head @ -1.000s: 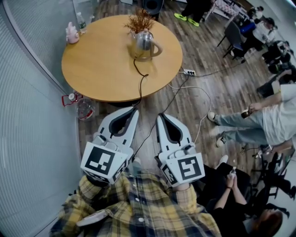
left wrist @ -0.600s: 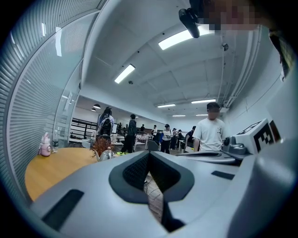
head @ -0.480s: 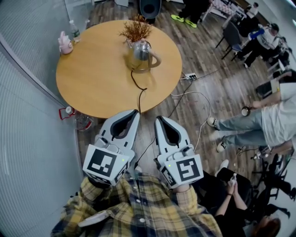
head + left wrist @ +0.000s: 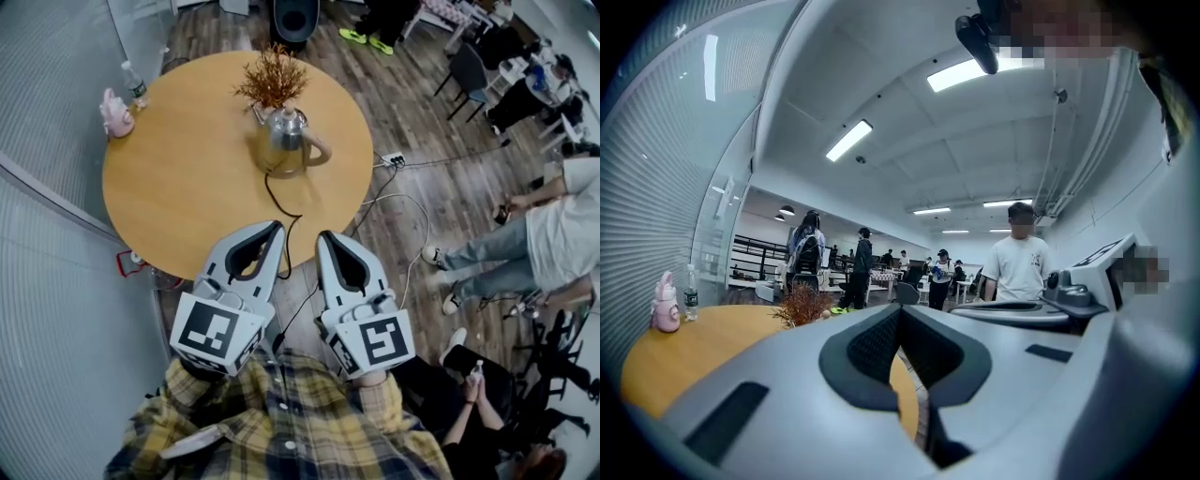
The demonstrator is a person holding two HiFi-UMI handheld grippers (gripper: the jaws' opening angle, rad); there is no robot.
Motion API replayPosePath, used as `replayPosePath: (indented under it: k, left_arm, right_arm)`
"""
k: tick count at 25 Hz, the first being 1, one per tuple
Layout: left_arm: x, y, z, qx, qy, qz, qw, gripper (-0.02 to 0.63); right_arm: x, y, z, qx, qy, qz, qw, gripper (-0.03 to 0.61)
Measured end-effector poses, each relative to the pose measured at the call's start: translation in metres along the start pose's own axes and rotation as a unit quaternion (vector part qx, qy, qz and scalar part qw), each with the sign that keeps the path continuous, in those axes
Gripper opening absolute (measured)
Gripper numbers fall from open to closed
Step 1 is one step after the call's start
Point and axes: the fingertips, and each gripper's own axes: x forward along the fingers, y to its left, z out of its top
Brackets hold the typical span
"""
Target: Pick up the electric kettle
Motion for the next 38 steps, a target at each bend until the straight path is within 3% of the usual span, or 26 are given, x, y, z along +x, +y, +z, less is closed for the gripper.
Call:
replayPosePath:
  k: [11, 20, 30, 38]
  left_arm:
    - [0.038, 0.037, -0.006, -0.002, 0.014, -0.023, 0.9996, 0.002]
    - [0.083, 0.048, -0.007, -0.001, 0.023, -0.01, 0.9997, 0.002]
    - [0.161, 0.064, 0.002, -0.014, 0.007, 0.067, 0.9976, 0.002]
    - [0.196, 0.064, -0.001, -0.025, 0.002, 0.148, 0.9887, 0.002]
  right_arm:
    - [0.047, -0.022, -0.008, 0.016, 0.004, -0.027, 0.999, 0.032]
    - [0.076, -0.064, -0.01, 0.021, 0.012, -0.02, 1.0, 0.032]
    - [0.126, -0.132, -0.002, 0.004, 0.022, 0.053, 0.998, 0.032]
    - [0.146, -0.175, -0.006, -0.012, 0.037, 0.12, 0.992, 0.034]
